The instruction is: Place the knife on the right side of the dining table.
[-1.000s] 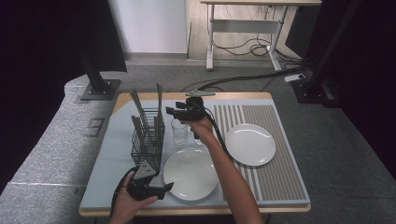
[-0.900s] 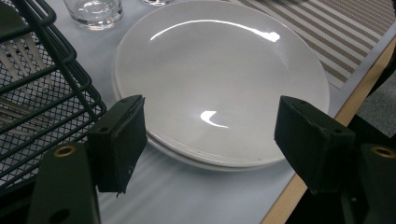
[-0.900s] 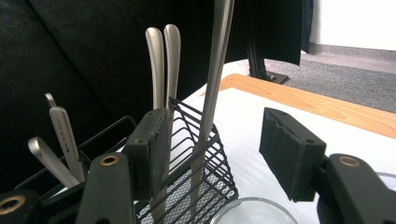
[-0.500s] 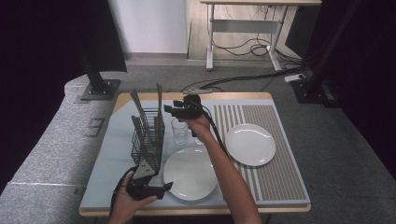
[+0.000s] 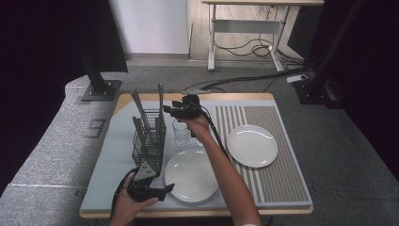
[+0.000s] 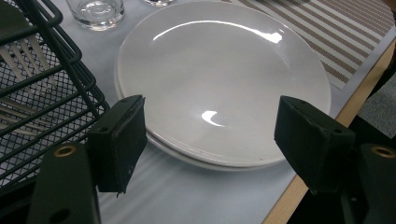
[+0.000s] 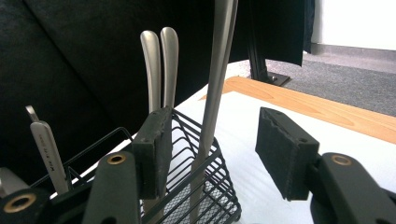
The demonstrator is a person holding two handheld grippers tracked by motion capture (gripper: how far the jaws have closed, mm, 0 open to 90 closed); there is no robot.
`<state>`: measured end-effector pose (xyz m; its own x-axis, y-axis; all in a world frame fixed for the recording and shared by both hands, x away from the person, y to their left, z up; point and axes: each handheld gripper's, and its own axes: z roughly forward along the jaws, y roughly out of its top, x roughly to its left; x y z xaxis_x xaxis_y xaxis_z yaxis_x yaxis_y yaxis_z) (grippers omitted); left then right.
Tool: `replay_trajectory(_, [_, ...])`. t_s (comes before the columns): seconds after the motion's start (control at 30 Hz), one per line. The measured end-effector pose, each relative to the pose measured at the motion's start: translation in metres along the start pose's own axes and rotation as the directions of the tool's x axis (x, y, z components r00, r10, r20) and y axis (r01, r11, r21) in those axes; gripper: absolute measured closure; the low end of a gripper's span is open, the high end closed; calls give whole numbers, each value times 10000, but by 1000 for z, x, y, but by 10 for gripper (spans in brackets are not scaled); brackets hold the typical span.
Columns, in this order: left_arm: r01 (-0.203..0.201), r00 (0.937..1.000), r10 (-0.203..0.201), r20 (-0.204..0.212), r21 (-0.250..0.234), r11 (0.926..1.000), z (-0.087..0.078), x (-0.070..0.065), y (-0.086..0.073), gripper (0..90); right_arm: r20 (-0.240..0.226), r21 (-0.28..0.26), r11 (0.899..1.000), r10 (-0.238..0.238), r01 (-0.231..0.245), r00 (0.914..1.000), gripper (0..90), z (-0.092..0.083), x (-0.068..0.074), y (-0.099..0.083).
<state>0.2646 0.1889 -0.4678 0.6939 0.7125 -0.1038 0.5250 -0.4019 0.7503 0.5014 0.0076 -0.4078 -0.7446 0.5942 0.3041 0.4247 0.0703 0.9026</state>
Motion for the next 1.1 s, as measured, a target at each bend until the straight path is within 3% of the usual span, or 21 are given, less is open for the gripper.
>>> replay_trajectory(0.47, [-17, 10000, 17, 0, -1, 10000, 0, 0, 0, 256, 22, 127, 9997, -231, 230, 9997, 472, 11, 4, 4])
replay_trajectory(1.1, [57, 10000, -57, 3, -8, 10000, -1, 2, 0, 256, 218, 189, 9996, -199, 195, 9996, 479, 26, 2, 10])
